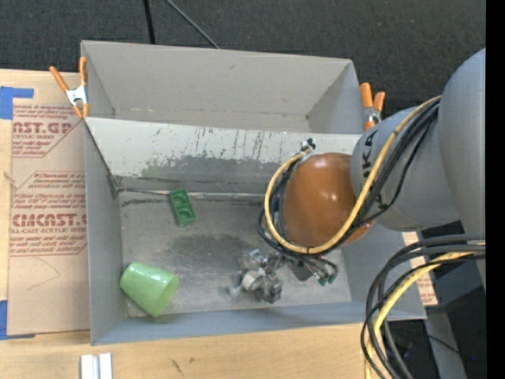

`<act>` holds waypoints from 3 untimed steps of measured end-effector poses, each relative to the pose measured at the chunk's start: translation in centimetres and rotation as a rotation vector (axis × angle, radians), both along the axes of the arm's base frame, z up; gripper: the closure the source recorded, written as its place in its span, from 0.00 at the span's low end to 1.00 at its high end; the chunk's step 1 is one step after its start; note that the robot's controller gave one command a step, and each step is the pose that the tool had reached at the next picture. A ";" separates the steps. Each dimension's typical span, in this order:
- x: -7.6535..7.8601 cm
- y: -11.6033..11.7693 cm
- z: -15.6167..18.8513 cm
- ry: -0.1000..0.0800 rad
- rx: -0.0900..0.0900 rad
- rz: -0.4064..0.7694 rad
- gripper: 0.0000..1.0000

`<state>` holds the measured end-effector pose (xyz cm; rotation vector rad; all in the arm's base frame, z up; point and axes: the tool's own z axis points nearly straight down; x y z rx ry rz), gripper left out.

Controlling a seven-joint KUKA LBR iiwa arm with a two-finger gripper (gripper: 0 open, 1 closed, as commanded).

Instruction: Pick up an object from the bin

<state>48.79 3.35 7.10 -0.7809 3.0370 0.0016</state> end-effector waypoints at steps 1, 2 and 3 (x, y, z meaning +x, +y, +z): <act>2.2 -1.1 12.5 -0.004 -0.002 0.002 1.00; 0.0 0.4 8.5 0.008 -0.001 0.305 1.00; 2.0 0.6 18.3 -0.005 -0.003 0.293 1.00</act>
Offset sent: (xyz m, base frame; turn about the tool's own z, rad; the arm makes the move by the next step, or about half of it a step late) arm 0.0202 -0.0114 0.1210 -0.0035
